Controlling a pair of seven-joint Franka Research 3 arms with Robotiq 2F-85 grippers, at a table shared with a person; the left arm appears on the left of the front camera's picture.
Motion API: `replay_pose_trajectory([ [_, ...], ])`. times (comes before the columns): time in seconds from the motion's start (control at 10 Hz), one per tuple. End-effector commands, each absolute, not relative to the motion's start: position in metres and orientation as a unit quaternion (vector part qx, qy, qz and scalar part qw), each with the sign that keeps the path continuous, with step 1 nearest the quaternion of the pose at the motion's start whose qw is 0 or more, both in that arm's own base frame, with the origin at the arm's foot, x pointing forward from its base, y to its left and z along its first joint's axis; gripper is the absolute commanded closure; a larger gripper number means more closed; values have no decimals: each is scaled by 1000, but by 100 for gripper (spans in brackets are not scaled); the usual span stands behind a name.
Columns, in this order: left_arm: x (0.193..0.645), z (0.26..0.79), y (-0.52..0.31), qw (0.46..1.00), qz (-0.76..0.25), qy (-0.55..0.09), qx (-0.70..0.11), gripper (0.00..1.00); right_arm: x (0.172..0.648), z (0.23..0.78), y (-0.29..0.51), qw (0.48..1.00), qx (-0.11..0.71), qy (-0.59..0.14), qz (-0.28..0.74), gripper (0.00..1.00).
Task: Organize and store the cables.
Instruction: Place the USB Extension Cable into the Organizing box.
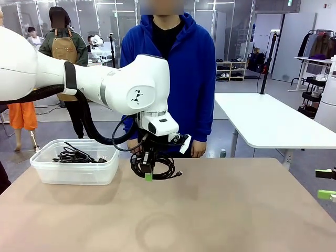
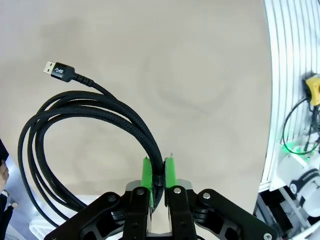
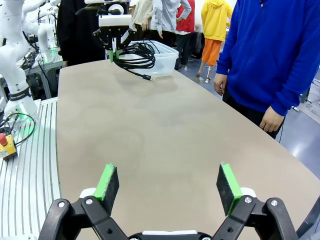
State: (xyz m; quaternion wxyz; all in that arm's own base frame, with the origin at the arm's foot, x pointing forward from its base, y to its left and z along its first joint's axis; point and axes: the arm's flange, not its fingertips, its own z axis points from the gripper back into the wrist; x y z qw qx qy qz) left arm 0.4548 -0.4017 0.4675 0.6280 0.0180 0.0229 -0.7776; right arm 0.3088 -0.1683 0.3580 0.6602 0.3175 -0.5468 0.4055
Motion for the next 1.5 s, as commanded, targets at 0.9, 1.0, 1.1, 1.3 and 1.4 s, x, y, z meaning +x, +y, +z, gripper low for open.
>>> replay_pose_trajectory([
  [0.9,569,495,-90,630,-760,-155,30,89,308,361,-168,660,321,-546,404,0],
  [1.0,582,489,-85,648,-747,-147,21,89,308,361,-168,660,321,-546,404,0],
  [1.1,590,485,-81,663,-736,-140,15,89,308,361,-168,660,321,-546,404,0],
  [1.3,598,476,-77,684,-719,-124,4,89,308,361,-168,660,321,-546,404,0],
  [1.4,611,462,-78,700,-703,-124,-16,89,308,361,-168,660,321,-546,404,0],
])
